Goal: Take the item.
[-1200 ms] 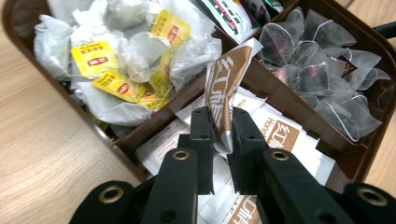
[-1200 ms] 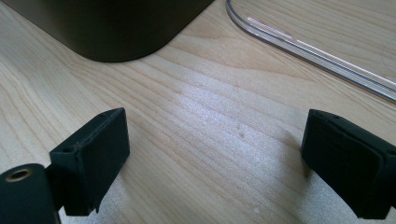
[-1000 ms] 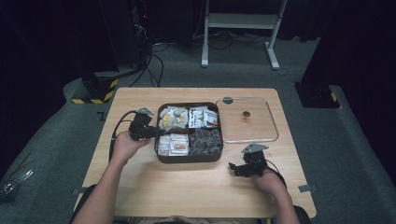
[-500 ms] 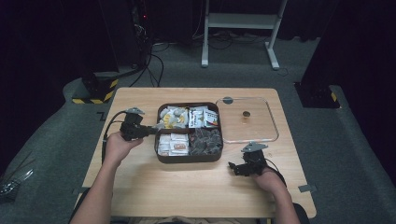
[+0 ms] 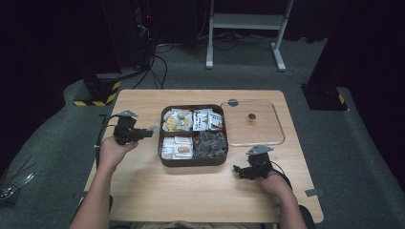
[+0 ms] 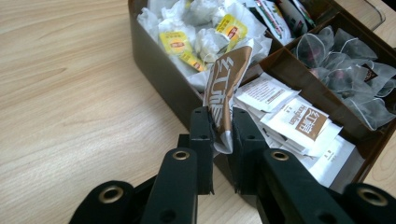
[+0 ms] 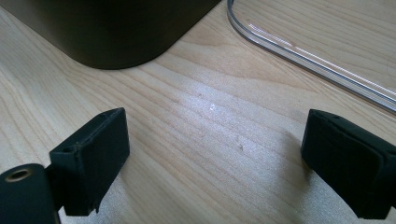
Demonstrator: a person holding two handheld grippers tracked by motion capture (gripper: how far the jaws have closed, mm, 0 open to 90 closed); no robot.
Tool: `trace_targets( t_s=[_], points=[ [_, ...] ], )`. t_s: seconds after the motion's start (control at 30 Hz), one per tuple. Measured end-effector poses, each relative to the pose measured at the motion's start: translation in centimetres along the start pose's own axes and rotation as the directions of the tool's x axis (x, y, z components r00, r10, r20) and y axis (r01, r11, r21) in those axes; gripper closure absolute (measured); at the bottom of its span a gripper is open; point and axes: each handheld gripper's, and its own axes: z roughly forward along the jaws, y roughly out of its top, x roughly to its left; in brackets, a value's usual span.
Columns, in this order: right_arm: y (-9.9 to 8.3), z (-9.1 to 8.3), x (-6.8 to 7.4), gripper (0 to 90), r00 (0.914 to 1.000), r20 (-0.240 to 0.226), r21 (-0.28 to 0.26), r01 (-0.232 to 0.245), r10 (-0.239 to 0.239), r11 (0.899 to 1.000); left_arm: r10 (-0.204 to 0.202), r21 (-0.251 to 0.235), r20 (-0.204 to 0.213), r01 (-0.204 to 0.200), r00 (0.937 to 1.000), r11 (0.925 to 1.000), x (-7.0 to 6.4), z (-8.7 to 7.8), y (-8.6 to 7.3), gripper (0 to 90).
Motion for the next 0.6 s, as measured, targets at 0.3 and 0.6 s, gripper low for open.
trace_targets(
  t_s=[0.3, 0.6],
  points=[
    [0.2, 0.1, 0.0, 7.7, 1.0000, 0.001, 0.006, 0.002, -0.002, 1.000, -0.031, 0.016, -0.048, 0.032, 0.9984, 0.9994, 1.4, -0.2, -0.9, 81.2],
    [0.3, 0.2, 0.0, 7.6, 1.0000, 0.000, 0.008, 0.002, -0.002, 1.000, -0.077, 0.050, -0.056, 0.079, 0.9955, 0.9956, 3.7, 0.9, -2.1, 81.1]
  ],
)
